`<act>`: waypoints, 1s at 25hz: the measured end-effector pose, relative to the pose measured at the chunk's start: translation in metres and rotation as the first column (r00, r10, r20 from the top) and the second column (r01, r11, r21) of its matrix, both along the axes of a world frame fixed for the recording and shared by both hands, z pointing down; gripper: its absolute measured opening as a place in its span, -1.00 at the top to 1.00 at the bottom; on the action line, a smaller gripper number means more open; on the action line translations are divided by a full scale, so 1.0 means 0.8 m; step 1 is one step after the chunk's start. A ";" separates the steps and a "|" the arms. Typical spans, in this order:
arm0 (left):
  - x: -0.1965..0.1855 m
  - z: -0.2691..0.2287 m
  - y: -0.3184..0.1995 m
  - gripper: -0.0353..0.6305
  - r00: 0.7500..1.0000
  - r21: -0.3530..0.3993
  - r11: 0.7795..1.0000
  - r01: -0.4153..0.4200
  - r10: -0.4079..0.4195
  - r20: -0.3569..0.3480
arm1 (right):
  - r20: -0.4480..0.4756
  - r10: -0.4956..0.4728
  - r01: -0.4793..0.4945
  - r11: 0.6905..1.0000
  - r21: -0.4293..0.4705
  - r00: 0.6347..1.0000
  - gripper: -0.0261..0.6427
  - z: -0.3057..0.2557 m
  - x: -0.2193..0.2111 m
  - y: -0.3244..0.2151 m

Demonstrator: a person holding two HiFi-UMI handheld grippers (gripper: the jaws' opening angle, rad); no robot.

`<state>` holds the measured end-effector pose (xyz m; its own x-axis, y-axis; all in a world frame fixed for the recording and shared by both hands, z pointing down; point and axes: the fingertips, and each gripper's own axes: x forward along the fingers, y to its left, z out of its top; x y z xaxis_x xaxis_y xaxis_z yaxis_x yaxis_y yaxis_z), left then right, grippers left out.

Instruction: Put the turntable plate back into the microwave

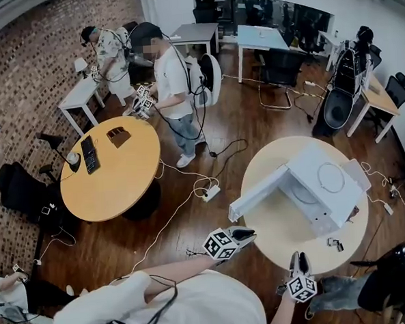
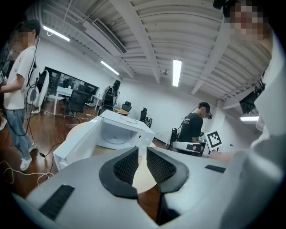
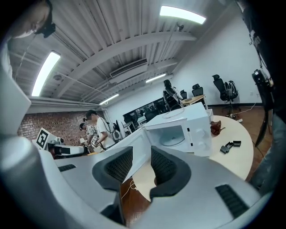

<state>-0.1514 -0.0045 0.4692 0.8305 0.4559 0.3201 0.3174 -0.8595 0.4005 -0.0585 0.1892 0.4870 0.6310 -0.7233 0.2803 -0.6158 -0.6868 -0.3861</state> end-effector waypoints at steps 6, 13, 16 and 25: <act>0.009 0.002 0.018 0.75 0.999 -0.013 0.999 -0.038 0.038 -0.003 | 0.005 0.025 -0.025 0.999 -0.025 1.000 0.53 0.014 0.001 0.022; 0.009 0.013 0.027 0.75 1.000 -0.052 0.999 -0.014 0.014 -0.003 | 0.034 0.025 -0.023 0.998 -0.053 0.999 0.53 0.044 0.001 0.046; 0.008 0.016 0.029 0.75 1.000 -0.070 0.998 0.008 -0.009 -0.014 | 0.011 0.009 -0.008 0.998 -0.065 1.000 0.53 0.046 0.006 0.050; 0.009 0.008 0.068 0.75 0.999 -0.125 0.991 0.048 -0.050 -0.015 | -0.049 -0.049 0.043 0.992 -0.119 0.998 0.53 0.000 -0.009 0.070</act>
